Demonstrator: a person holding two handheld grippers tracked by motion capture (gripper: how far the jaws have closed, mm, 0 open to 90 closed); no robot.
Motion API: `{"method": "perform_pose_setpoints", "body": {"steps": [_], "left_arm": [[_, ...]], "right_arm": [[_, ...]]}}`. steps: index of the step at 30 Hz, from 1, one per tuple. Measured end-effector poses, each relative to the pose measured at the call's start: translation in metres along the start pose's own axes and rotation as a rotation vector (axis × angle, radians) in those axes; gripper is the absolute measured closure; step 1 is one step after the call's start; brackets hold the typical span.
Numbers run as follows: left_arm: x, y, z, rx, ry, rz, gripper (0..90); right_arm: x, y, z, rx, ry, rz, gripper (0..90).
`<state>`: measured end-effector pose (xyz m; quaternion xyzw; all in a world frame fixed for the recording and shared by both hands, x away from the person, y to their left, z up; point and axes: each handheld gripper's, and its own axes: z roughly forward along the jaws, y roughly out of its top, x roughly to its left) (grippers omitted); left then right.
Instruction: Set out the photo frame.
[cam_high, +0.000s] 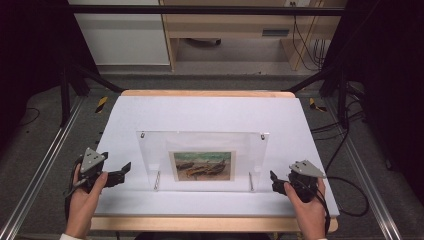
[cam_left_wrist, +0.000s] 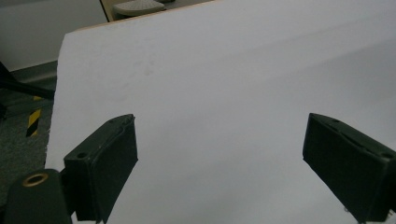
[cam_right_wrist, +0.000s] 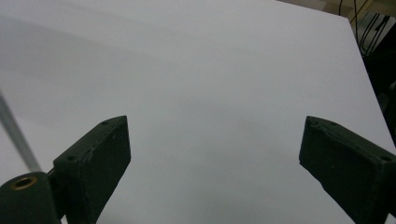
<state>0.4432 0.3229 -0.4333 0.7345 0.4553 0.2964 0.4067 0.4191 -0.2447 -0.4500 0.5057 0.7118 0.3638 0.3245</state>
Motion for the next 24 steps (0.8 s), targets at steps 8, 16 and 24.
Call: {"method": "perform_pose_setpoints", "body": {"steps": [8,16,24], "left_arm": [[0.003,0.015,0.019,0.003,-0.022,0.015,9.6],[0.006,0.021,0.036,0.026,-0.035,0.018,9.6],[0.006,0.024,0.053,0.036,-0.033,-0.008,9.6]], "right_arm": [[-0.01,0.023,0.018,0.012,-0.001,0.02,10.3],[-0.014,0.033,0.034,0.024,0.004,0.041,10.3],[-0.018,0.037,0.049,0.042,0.006,0.057,10.0]]}}
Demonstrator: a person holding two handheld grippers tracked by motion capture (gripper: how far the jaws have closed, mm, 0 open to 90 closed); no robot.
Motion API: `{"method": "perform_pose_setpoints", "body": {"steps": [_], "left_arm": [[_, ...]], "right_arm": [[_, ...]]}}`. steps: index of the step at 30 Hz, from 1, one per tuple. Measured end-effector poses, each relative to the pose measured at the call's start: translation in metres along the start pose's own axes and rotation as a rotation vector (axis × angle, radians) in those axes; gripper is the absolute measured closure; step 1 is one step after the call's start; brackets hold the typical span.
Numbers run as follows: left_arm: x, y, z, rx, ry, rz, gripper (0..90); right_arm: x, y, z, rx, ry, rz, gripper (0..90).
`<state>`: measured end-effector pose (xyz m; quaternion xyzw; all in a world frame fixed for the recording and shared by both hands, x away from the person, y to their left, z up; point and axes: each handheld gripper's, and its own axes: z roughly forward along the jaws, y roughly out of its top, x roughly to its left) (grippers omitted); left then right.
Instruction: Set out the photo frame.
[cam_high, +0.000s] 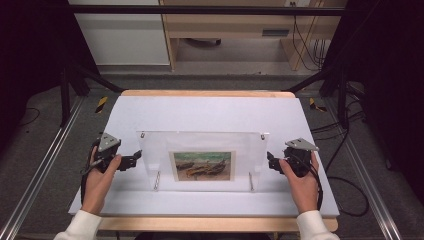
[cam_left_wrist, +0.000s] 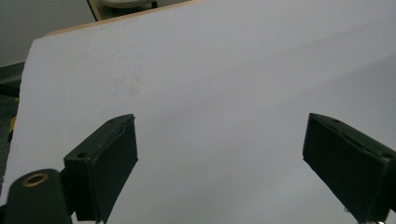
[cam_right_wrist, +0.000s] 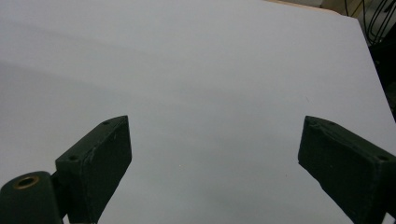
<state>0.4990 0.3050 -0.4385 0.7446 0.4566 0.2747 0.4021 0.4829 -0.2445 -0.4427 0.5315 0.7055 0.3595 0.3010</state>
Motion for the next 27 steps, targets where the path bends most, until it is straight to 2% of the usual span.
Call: {"method": "perform_pose_setpoints", "body": {"steps": [1,5,10,17,18,20,21,22,23,24,27], "left_arm": [[0.0,0.0,0.002,-0.008,0.002,-0.012,9.6],[-0.001,0.003,0.013,-0.002,-0.006,-0.02,9.6],[-0.002,0.005,0.02,0.002,-0.016,-0.03,9.6],[0.001,0.004,0.03,0.046,-0.025,-0.052,9.6],[0.002,0.002,0.031,0.081,-0.029,-0.056,9.3],[0.004,0.0,0.03,0.111,-0.044,-0.09,9.0],[0.004,-0.001,0.03,0.128,-0.061,-0.108,9.0],[0.004,-0.001,0.03,0.128,-0.061,-0.108,9.0],[0.004,-0.002,0.03,0.144,-0.069,-0.118,8.9],[0.004,-0.004,0.028,0.165,-0.07,-0.127,9.0],[0.003,-0.007,0.026,0.189,-0.074,-0.134,9.3]], "right_arm": [[-0.001,0.0,0.002,0.001,-0.004,0.001,9.9],[-0.001,0.004,0.012,0.007,0.0,0.022,8.8],[0.0,0.004,0.02,0.021,0.0,0.009,8.5],[0.002,0.008,0.031,0.044,0.006,0.022,8.6],[0.002,0.01,0.034,0.096,0.015,0.022,9.3],[0.002,0.011,0.036,0.179,0.02,0.018,11.3],[0.003,0.01,0.036,0.205,0.013,0.017,11.5],[0.003,0.01,0.036,0.205,0.013,0.017,11.5],[0.005,0.008,0.037,0.255,0.012,0.021,11.9],[0.005,0.008,0.037,0.262,0.014,0.025,12.0],[0.006,0.006,0.037,0.28,0.021,0.031,11.9]]}}
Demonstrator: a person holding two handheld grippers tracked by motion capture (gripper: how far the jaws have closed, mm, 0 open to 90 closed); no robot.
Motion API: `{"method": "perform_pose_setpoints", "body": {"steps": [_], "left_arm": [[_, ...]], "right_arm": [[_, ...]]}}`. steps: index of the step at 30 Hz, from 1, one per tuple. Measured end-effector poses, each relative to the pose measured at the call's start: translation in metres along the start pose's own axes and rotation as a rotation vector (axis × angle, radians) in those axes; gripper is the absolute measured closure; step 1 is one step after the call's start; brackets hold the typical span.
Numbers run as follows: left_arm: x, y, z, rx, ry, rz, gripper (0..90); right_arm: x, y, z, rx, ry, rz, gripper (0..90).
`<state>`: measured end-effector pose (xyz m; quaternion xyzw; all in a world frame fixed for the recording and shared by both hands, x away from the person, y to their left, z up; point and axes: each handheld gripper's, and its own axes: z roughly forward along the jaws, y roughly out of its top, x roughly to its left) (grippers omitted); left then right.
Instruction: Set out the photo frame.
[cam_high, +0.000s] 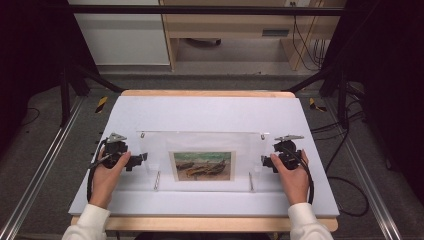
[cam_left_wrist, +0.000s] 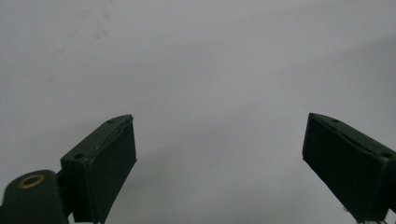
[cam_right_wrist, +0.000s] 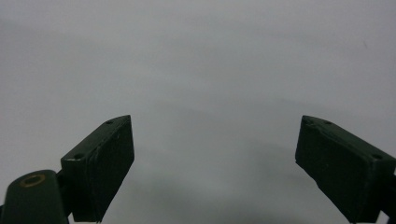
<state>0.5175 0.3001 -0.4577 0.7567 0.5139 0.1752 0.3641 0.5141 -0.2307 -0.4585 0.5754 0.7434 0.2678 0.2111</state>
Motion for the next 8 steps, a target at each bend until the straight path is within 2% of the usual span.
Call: {"method": "perform_pose_setpoints", "body": {"steps": [3,8], "left_arm": [[0.0016,-0.0054,-0.0032,0.022,0.001,-0.024,9.6],[0.0083,-0.012,-0.0076,0.028,0.001,-0.056,9.6]], "right_arm": [[0.0002,-0.0038,-0.0023,0.018,0.003,0.008,11.7],[-0.0033,-0.0077,-0.0062,0.012,0.001,0.016,11.1]]}}
